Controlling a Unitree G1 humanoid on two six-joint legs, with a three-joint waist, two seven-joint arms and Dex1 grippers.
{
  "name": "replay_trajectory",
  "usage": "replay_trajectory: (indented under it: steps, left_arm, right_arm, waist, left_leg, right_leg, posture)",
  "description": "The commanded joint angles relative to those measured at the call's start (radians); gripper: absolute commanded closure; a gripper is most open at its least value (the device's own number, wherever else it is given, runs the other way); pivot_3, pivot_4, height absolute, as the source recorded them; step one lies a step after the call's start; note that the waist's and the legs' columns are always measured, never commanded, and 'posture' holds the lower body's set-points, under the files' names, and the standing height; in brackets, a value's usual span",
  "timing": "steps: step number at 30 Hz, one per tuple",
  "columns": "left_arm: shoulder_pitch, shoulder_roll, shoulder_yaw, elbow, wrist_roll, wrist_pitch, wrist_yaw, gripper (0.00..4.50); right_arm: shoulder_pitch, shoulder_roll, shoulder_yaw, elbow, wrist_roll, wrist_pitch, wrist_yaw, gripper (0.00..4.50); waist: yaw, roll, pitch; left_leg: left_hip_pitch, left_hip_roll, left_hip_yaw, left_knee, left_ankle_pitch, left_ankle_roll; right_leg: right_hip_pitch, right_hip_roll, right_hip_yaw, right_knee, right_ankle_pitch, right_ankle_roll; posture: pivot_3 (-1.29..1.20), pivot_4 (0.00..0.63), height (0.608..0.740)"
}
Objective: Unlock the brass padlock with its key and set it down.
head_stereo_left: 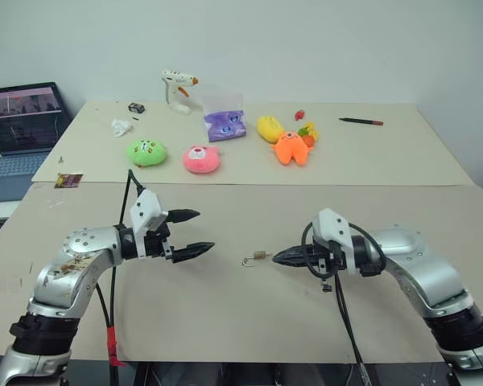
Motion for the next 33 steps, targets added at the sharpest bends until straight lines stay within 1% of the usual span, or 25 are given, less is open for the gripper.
replay_trajectory:
  steps: [1, 5, 14, 29, 31, 33]
  left_arm:
    - [-0.004, 0.005, 0.022, -0.043, -0.008, -0.004, 0.006, 0.00]
    - [0.011, 0.013, 0.025, -0.053, -0.010, -0.006, 0.000, 0.00]
    - [0.030, 0.013, 0.035, -0.067, -0.010, -0.009, 0.011, 0.00]
    - [0.043, 0.003, 0.029, -0.077, -0.004, -0.016, 0.026, 0.00]
    - [0.042, 0.001, 0.026, -0.077, -0.004, -0.017, 0.027, 0.00]
    - [0.041, 0.002, 0.027, -0.076, -0.004, -0.016, 0.026, 0.00]
  right_arm:
    - [-0.040, 0.040, 0.044, 0.043, -0.051, -0.063, 0.006, 4.45]
    - [-0.057, 0.073, 0.078, 0.093, -0.088, -0.088, 0.009, 4.45]
    - [-0.094, 0.127, 0.098, 0.198, -0.137, -0.133, 0.020, 4.45]
    - [-0.215, 0.219, 0.094, 0.515, -0.210, -0.265, 0.023, 4.45]
    - [-0.217, 0.219, 0.091, 0.525, -0.208, -0.272, 0.029, 4.45]
    - [-0.211, 0.203, 0.073, 0.485, -0.183, -0.250, 0.044, 4.45]
  waist:
    - [0.000, 0.000, 0.000]
    - [-0.001, 0.000, 0.000]
    - [-0.001, 0.000, 0.000]
    - [-0.007, 0.000, 0.000]
    - [-0.008, 0.000, 0.000]
    - [-0.009, 0.000, 0.000]
  left_leg:
    - [0.000, 0.000, 0.000, 0.000, 0.000, 0.000]
    - [0.000, 0.000, 0.000, 0.000, 0.000, 0.000]
    - [0.000, 0.000, 0.000, 0.000, 0.000, -0.001]
    - [0.001, 0.000, 0.000, 0.000, 0.001, -0.001]
    - [0.001, 0.000, 0.000, 0.000, 0.001, -0.001]
    - [0.001, 0.000, 0.000, 0.000, 0.001, -0.001]
  right_leg:
    - [0.000, 0.000, 0.000, 0.000, 0.000, 0.000]
    - [0.000, 0.000, 0.000, 0.000, 0.000, 0.000]
    - [0.000, 0.001, 0.000, 0.001, 0.000, 0.000]
    - [0.000, 0.001, 0.000, 0.001, 0.000, 0.000]
    - [0.000, 0.001, 0.000, 0.001, 0.000, 0.000]
    - [0.000, 0.001, 0.000, 0.001, 0.000, 0.000]
  posture:
    - [0.00, 0.150, 0.740]
    - [0.00, 0.150, 0.740]
    - [0.00, 0.150, 0.740]
    - [0.00, 0.150, 0.740]
    - [0.00, 0.150, 0.740]
    - [0.00, 0.150, 0.740]
